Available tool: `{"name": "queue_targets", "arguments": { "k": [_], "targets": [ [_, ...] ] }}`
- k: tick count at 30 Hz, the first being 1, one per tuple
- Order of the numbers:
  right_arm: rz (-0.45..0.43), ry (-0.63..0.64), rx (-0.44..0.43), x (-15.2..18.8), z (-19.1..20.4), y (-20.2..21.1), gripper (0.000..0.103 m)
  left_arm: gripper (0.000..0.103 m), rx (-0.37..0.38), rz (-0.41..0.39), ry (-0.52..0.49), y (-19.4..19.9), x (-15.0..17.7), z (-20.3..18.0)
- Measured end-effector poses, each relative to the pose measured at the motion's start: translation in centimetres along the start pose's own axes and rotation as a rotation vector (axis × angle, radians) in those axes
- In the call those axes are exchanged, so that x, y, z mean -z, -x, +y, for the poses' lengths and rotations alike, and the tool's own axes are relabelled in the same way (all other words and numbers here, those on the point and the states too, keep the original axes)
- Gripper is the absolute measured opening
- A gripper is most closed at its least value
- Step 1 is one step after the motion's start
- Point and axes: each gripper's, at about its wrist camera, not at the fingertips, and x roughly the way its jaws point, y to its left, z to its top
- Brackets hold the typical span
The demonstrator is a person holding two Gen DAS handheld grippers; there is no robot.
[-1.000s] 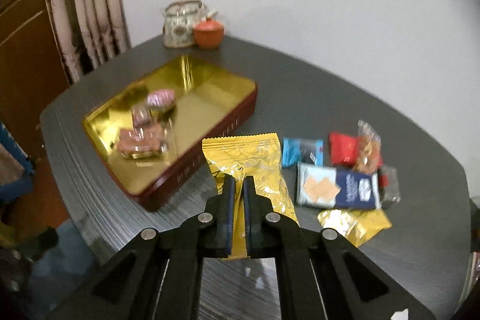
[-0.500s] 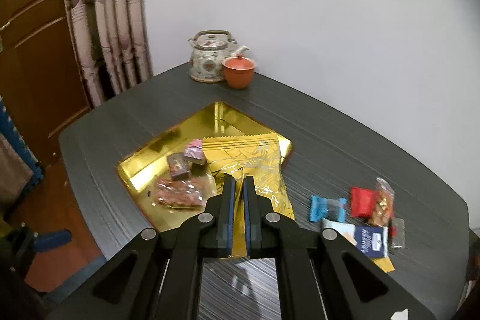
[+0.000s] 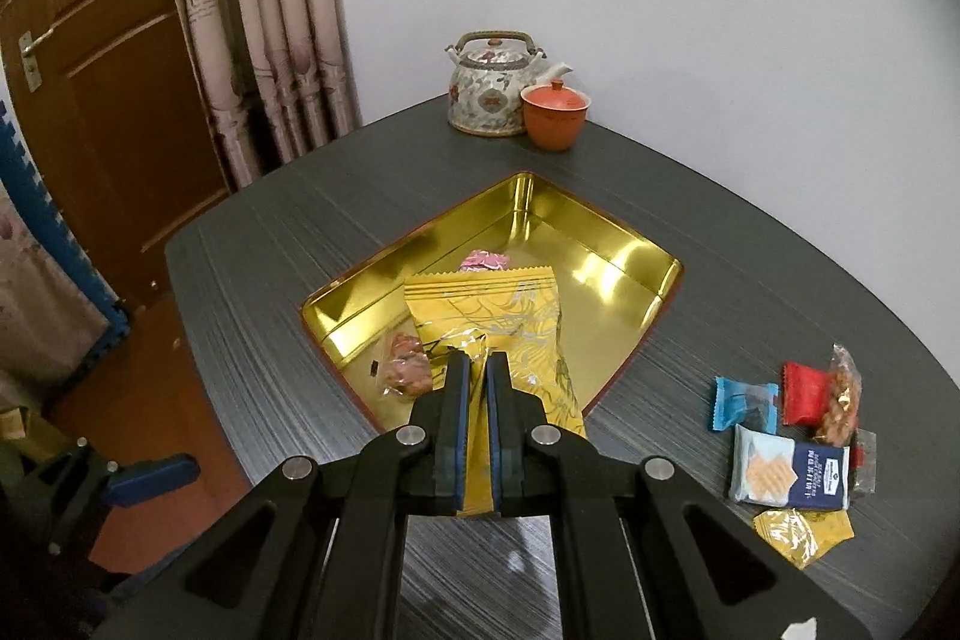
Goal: Organize snacks
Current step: 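Lower the yellow bag into the gold tin and open the right tool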
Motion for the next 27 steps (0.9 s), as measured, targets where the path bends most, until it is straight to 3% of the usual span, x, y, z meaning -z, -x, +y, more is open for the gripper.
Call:
{"name": "queue_targets", "arguments": {
  "k": [20,23,27],
  "targets": [
    [0.018,-0.014,-0.016,0.0,-0.7,-0.8,0.006,0.087,-0.005,0.033,-0.007,-0.7,0.3,-0.3],
    [-0.033,-0.061,-0.004,0.3,-2.3,1.0,0.010,0.087,-0.004,0.034,-0.013,-0.7,0.4,-0.4],
    [-0.073,-0.187,0.043,2.8,-6.3,3.7,0.038,0.087,0.006,0.055,-0.033,-1.1,0.6,-0.8]
  ]
}}
